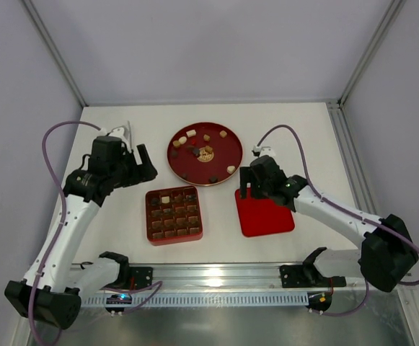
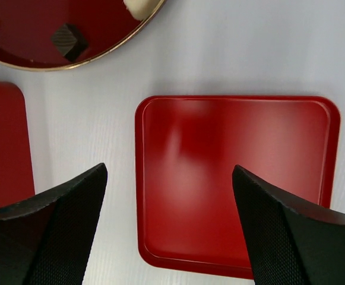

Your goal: Pack the chocolate

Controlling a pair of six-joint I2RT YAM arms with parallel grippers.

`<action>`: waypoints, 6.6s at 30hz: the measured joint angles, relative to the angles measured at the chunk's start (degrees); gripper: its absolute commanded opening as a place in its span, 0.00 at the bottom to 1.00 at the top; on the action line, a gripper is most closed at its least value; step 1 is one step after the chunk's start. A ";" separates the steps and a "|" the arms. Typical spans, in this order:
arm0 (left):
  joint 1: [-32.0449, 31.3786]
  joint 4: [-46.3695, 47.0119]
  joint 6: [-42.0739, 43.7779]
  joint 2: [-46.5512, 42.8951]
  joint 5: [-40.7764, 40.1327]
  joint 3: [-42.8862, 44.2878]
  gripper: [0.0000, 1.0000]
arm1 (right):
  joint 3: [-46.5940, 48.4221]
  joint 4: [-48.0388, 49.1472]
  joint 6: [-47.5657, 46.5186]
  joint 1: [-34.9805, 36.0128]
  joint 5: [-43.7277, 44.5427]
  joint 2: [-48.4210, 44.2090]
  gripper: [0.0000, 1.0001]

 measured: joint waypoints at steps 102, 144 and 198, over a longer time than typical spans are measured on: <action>-23.91 25.42 -15.96 25.88 16.94 -4.22 0.69 | -12.00 5.29 5.51 -25.66 -10.56 6.29 0.04; -25.66 33.33 -15.37 50.99 21.75 5.22 0.65 | -12.46 -5.07 -1.14 -31.10 -22.56 -3.43 0.04; -25.88 43.36 -25.20 44.89 33.90 1.53 0.00 | -5.90 -9.46 -1.66 -23.26 -17.68 -12.76 0.71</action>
